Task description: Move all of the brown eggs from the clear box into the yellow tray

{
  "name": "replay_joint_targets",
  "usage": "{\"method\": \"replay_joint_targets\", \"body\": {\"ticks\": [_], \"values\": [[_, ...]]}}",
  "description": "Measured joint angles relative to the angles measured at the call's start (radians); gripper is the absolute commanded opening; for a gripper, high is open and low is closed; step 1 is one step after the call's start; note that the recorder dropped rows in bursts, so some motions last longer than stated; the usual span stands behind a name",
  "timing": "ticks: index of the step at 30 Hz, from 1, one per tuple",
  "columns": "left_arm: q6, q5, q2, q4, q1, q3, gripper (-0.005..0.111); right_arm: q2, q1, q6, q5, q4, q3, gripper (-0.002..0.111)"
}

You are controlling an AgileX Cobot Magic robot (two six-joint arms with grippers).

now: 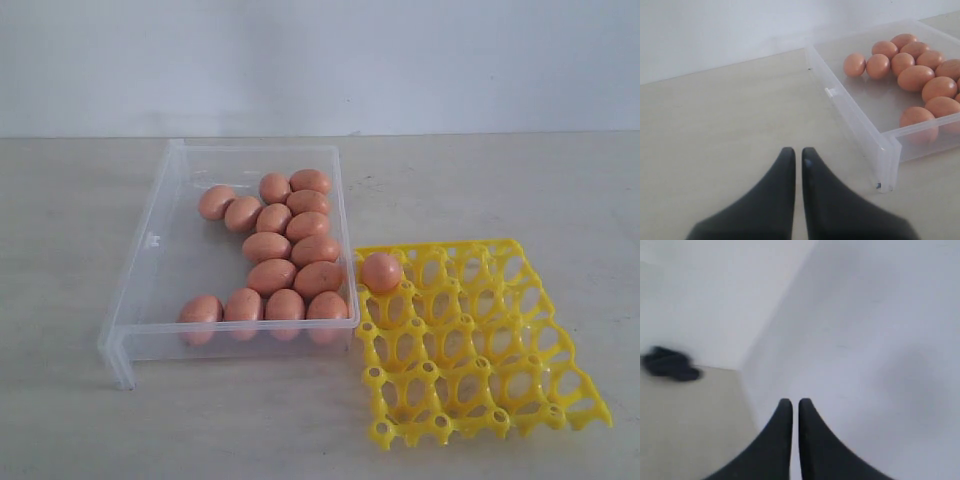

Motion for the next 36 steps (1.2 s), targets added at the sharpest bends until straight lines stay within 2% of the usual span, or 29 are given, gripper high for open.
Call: {"method": "replay_joint_targets", "body": {"ticks": [5, 8, 12, 14, 17, 21, 24, 27, 29, 33, 36], "values": [[0.0, 0.0, 0.0, 0.0, 0.0, 0.0, 0.004, -0.048, 0.0, -0.044, 0.512, -0.002, 0.0, 0.0], [0.0, 0.0, 0.0, 0.0, 0.0, 0.0, 0.004, -0.041, 0.0, -0.163, 0.842, -0.006, 0.0, 0.0], [0.0, 0.0, 0.0, 0.0, 0.0, 0.0, 0.004, 0.008, 0.0, -0.559, 1.286, -0.006, 0.0, 0.0], [0.0, 0.0, 0.0, 0.0, 0.0, 0.0, 0.004, 0.044, 0.0, -0.766, 1.463, 0.053, 0.0, 0.0], [0.0, 0.0, 0.0, 0.0, 0.0, 0.0, 0.004, 0.078, 0.0, -1.069, 1.688, 0.33, 0.0, 0.0], [0.0, 0.0, 0.0, 0.0, 0.0, 0.0, 0.004, 0.082, 0.0, -1.463, 1.885, 1.028, -0.002, 0.0], [0.0, 0.0, 0.0, 0.0, 0.0, 0.0, 0.004, 0.093, 0.0, -1.71, 1.945, 1.575, -0.002, 0.0], [0.0, 0.0, 0.0, 0.0, 0.0, 0.0, 0.004, 0.134, 0.002, -1.802, 1.957, 1.979, -0.008, 0.0], [0.0, 0.0, 0.0, 0.0, 0.0, 0.0, 0.004, 0.188, 0.002, -1.824, 1.958, 2.104, -0.016, 0.0], [0.0, 0.0, 0.0, 0.0, 0.0, 0.0, 0.004, 0.339, 0.002, -1.844, 1.959, 2.178, -0.053, 0.0], [0.0, 0.0, 0.0, 0.0, 0.0, 0.0, 0.004, 0.462, 0.009, -1.935, 1.956, 2.259, -0.088, 0.0]]}}
